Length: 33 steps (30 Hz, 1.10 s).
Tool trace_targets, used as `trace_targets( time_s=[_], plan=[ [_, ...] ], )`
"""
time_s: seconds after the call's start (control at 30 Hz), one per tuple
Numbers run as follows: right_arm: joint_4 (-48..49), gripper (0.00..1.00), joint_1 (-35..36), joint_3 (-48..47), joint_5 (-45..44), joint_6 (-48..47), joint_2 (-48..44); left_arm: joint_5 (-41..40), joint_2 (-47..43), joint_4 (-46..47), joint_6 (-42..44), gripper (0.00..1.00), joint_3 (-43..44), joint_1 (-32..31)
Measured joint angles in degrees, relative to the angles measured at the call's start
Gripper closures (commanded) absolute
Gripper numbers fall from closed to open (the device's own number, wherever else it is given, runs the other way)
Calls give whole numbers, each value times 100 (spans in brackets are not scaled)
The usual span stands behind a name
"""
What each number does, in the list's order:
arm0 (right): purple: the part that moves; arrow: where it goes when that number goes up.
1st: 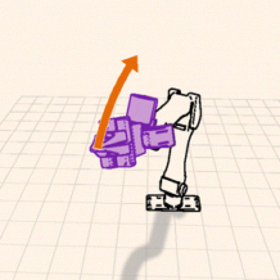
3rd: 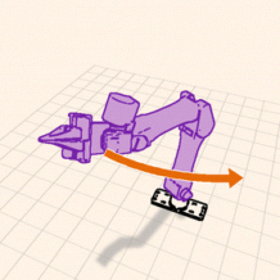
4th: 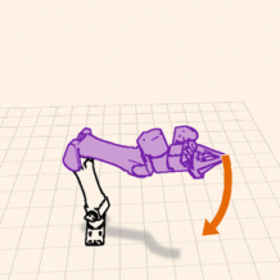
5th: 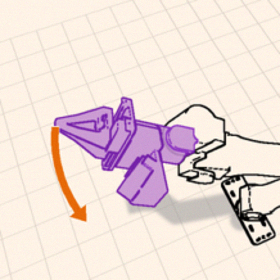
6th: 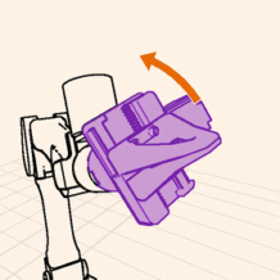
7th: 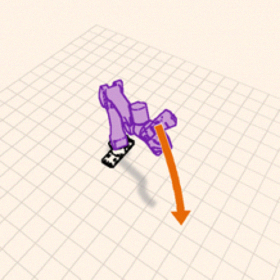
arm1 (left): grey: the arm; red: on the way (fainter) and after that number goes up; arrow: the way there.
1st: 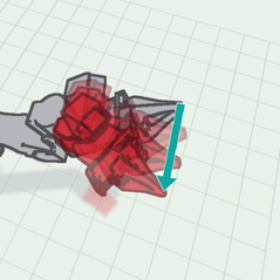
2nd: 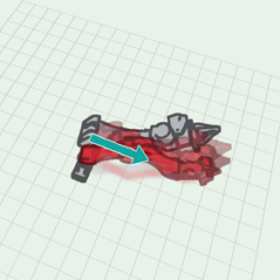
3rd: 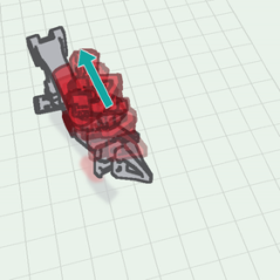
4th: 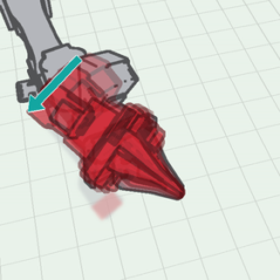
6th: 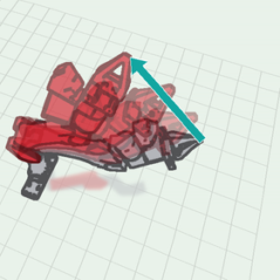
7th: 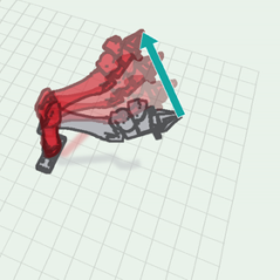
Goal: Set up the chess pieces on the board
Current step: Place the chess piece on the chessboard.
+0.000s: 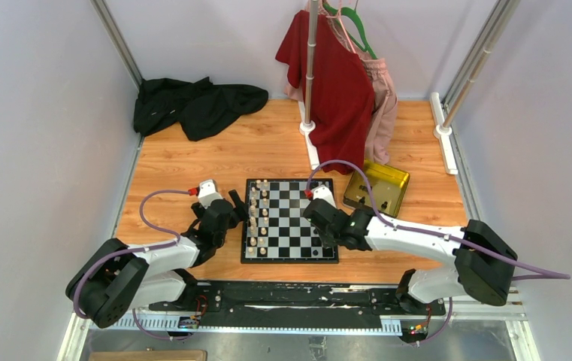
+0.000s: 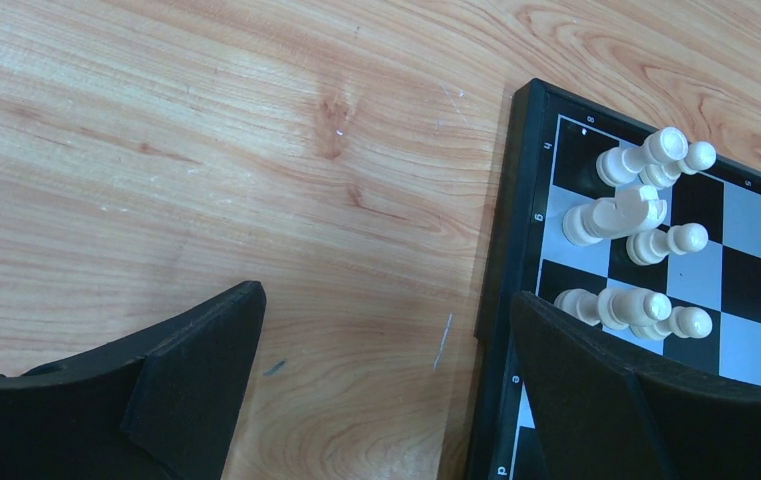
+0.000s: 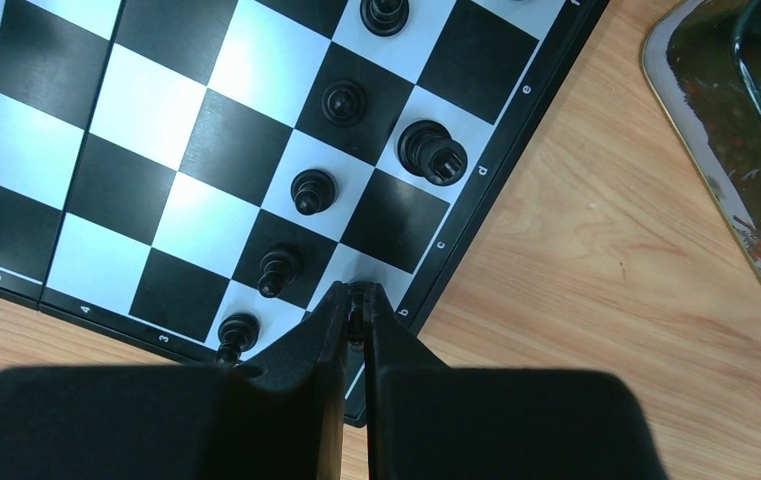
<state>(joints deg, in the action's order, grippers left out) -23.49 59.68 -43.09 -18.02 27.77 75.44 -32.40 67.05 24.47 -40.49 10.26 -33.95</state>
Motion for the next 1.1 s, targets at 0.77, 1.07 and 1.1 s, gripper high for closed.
trace_targets(
  time_s=[0.77,1.07,1.1],
  plan=[
    [118,69,-52,-2,101,-127,138,-7,-31,-20,0,0,0,-4],
    [35,67,-55,-55,101,-192,13,-55,-529,-66,0,0,-140,-7],
    [11,67,-55,-63,103,-195,-31,-81,-640,-87,0,0,-168,-11]
  ],
)
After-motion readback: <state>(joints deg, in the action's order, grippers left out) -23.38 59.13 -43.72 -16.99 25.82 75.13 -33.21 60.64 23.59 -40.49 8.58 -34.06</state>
